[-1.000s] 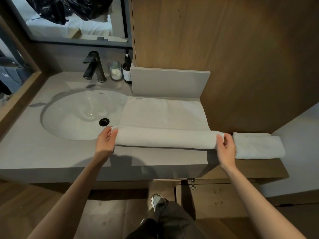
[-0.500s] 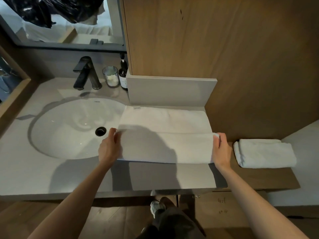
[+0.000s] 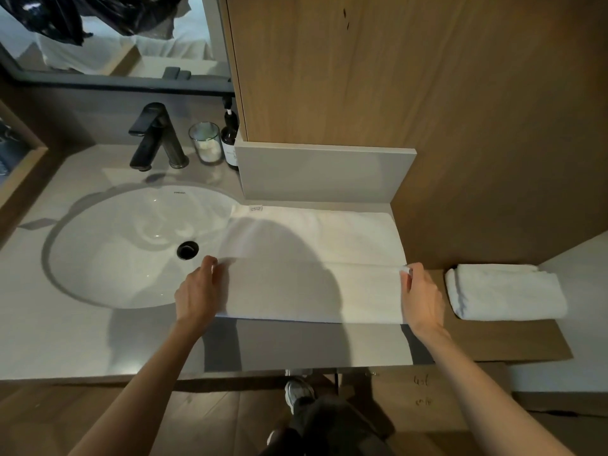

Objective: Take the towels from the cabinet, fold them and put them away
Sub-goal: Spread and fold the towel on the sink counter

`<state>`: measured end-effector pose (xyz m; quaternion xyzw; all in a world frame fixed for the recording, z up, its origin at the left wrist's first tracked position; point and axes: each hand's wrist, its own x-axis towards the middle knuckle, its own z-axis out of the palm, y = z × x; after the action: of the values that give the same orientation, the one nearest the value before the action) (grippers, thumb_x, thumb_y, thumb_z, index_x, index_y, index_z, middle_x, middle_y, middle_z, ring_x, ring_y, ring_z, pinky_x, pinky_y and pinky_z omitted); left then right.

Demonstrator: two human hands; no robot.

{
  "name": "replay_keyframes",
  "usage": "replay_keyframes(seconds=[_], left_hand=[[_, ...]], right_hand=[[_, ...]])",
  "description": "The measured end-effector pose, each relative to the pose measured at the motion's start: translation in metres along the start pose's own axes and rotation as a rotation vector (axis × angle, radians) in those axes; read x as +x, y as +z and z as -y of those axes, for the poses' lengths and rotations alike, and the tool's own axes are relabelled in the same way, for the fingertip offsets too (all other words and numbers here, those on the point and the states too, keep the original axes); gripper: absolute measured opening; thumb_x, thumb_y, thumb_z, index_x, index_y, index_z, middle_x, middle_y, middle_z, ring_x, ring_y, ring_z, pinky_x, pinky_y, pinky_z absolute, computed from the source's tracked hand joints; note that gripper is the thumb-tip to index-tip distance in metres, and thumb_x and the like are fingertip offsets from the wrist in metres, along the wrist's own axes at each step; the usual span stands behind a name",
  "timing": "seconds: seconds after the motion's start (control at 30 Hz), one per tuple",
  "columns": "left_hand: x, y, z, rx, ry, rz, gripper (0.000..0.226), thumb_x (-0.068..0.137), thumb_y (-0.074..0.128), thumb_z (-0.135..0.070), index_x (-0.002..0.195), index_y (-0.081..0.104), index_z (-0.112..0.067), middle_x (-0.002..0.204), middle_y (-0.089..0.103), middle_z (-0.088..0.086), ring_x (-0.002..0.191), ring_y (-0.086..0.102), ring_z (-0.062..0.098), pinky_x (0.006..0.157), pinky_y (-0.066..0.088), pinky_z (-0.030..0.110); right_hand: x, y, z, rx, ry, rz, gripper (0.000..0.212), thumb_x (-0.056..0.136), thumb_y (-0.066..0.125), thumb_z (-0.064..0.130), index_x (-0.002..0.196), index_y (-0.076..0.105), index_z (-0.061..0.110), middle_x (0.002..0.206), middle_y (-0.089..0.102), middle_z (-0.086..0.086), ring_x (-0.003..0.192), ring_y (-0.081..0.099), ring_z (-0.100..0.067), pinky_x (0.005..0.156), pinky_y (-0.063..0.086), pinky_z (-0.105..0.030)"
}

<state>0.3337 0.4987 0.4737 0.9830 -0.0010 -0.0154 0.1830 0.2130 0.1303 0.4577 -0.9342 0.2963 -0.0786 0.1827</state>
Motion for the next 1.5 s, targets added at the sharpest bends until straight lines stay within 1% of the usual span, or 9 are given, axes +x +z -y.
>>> replay_keyframes(seconds=[0.13,0.23,0.37,0.5,0.6,0.7,0.83,0.97,1.5], left_hand=[[-0.003,-0.003,-0.009,0.072,-0.021,-0.087,0.027,0.096,0.048,-0.01,0.123,0.047,-0.005,0.11,0.061,0.02,0.09,0.058,0.04,0.07,0.044,0.045],[-0.007,0.005,-0.031,0.1,0.19,-0.185,0.044,0.083,0.064,-0.001,0.125,0.054,-0.005,0.121,0.056,0.019,0.103,0.055,0.039,0.081,0.045,0.047],[-0.028,0.028,-0.091,0.013,0.508,0.018,0.049,0.099,0.044,-0.015,0.147,0.035,-0.015,0.153,0.034,0.005,0.142,0.031,0.026,0.116,0.017,0.046],[-0.043,0.057,-0.108,0.233,0.516,0.258,0.059,0.101,0.009,-0.041,0.15,-0.012,-0.017,0.159,-0.016,0.002,0.146,-0.017,0.022,0.119,-0.01,0.045],[-0.044,0.066,-0.097,0.292,0.525,0.242,0.068,0.086,-0.017,-0.047,0.147,-0.021,-0.019,0.157,-0.024,0.0,0.143,-0.025,0.02,0.118,-0.013,0.043],[-0.043,0.062,-0.087,0.22,0.533,0.218,0.064,0.091,-0.012,-0.046,0.152,-0.01,-0.026,0.159,-0.017,-0.006,0.144,-0.023,0.015,0.12,-0.01,0.041],[-0.043,0.051,-0.056,0.156,0.52,0.157,0.056,0.097,0.006,-0.05,0.152,0.01,-0.039,0.16,-0.002,-0.01,0.147,-0.011,0.012,0.12,-0.006,0.038],[-0.039,0.04,-0.025,0.178,0.476,0.134,0.06,0.094,0.008,-0.061,0.151,0.007,-0.041,0.161,-0.004,-0.007,0.148,-0.01,0.013,0.12,-0.007,0.035],[-0.057,0.027,0.011,0.215,0.468,0.173,0.085,0.078,0.003,-0.087,0.149,-0.012,-0.042,0.156,-0.027,0.01,0.145,-0.021,0.027,0.12,-0.004,0.044]], right_hand=[[-0.004,-0.007,0.014,-0.087,-0.019,-0.157,0.025,0.092,0.063,0.016,0.115,0.056,0.009,0.11,0.062,-0.013,0.091,0.057,-0.027,0.07,0.048,-0.036],[-0.016,-0.003,0.041,-0.116,-0.249,-0.245,0.03,0.092,0.062,0.015,0.121,0.059,0.013,0.127,0.059,-0.008,0.114,0.054,-0.026,0.096,0.044,-0.039],[-0.043,0.032,0.099,0.034,-0.44,0.057,0.046,0.101,0.041,0.023,0.146,0.039,0.021,0.154,0.034,0.001,0.145,0.027,-0.019,0.121,0.014,-0.043],[-0.058,0.067,0.122,-0.268,-0.494,0.23,0.087,0.087,0.063,0.049,0.154,0.018,0.017,0.16,0.011,-0.003,0.148,0.006,-0.026,0.118,0.0,-0.051],[-0.06,0.067,0.113,-0.258,-0.52,0.191,0.071,0.094,0.052,0.038,0.153,0.021,0.015,0.161,0.015,-0.004,0.148,0.01,-0.027,0.118,0.013,-0.055],[-0.058,0.059,0.104,-0.182,-0.519,0.225,0.057,0.1,0.019,0.04,0.155,0.016,0.024,0.162,0.01,0.005,0.15,0.004,-0.02,0.119,0.014,-0.052],[-0.047,0.043,0.082,-0.297,-0.495,0.31,0.058,0.098,0.004,0.061,0.152,-0.002,0.043,0.161,-0.013,0.011,0.147,-0.018,-0.018,0.12,-0.005,-0.052],[-0.039,0.023,0.045,-0.329,-0.424,0.332,0.06,0.09,-0.005,0.07,0.146,-0.013,0.053,0.158,-0.023,0.015,0.144,-0.028,-0.018,0.118,-0.012,-0.051],[-0.055,-0.007,0.004,-0.341,-0.436,0.483,0.08,0.073,0.006,0.091,0.139,-0.025,0.058,0.152,-0.039,0.0,0.136,-0.041,-0.032,0.112,-0.022,-0.048]])
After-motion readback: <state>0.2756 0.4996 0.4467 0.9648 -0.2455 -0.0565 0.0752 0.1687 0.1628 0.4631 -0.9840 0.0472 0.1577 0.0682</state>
